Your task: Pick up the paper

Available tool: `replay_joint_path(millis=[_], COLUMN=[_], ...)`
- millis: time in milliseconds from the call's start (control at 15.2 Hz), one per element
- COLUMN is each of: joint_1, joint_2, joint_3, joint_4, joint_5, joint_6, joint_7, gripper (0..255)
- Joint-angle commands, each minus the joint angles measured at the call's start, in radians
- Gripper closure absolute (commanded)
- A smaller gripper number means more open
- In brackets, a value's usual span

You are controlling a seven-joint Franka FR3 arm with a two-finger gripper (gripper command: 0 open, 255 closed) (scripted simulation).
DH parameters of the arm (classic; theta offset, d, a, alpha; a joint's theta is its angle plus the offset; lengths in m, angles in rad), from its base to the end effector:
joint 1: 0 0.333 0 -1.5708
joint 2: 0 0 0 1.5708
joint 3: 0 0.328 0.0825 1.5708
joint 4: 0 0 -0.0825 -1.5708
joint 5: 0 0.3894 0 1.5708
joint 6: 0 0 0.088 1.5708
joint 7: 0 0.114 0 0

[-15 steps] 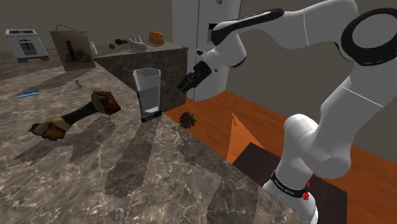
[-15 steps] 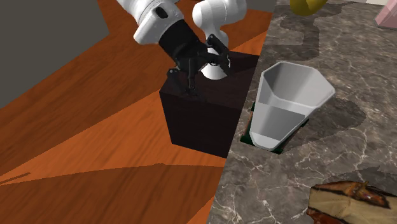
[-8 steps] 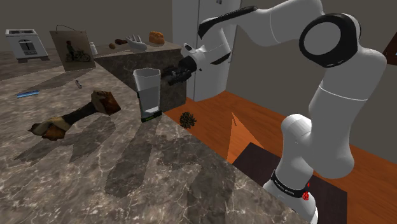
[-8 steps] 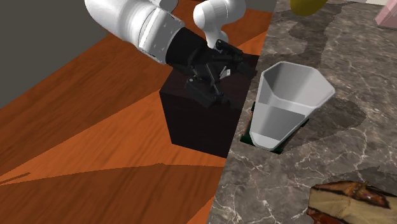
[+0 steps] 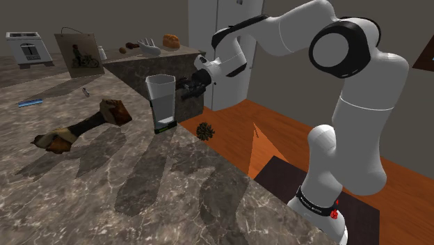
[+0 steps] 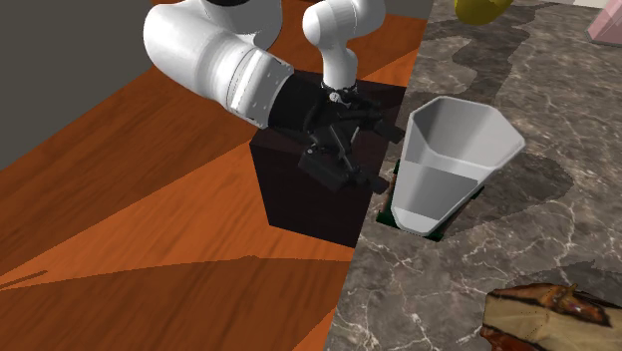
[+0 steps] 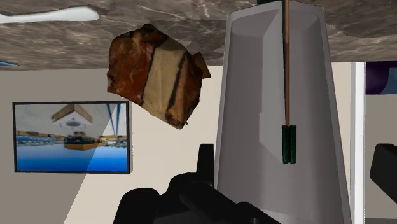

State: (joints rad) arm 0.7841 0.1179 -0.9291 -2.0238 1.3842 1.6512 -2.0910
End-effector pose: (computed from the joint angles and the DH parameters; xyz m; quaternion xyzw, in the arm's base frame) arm 0.5688 0.0368 0.4550 -0.6009 -0.5336 -0.4447 0.3955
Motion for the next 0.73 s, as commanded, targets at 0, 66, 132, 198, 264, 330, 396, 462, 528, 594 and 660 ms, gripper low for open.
replay_joint_path(millis=[0, 66, 132, 198, 264, 330, 396, 462, 528, 594, 660], joint_1=[-0.002, -0.002, -0.002, -0.002, -0.002, -0.002, -0.002, -0.002, -0.002, -0.002, -0.002], joint_2=[0.004, 0.004, 0.005, 0.004, 0.004, 0.004, 0.004, 0.004, 0.004, 0.004, 0.004], joint_3=[0.000, 0.000, 0.000, 0.000, 0.000, 0.000, 0.000, 0.000, 0.000, 0.000, 0.000], joint_4=[-0.006, -0.006, -0.005, -0.006, -0.005, -0.005, -0.005, -0.006, -0.006, -0.006, -0.005], joint_5=[0.003, 0.003, 0.004, 0.003, 0.003, 0.003, 0.003, 0.003, 0.003, 0.003, 0.003], joint_6=[-0.001, -0.001, -0.002, -0.001, -0.001, -0.002, -0.001, -0.001, -0.001, -0.001, -0.001], joint_7=[-0.010, -0.010, -0.009, -0.009, -0.009, -0.009, -0.009, -0.009, -0.009, -0.009, -0.009], gripper=[0, 0, 255, 255, 255, 255, 255, 255, 255, 255, 255])
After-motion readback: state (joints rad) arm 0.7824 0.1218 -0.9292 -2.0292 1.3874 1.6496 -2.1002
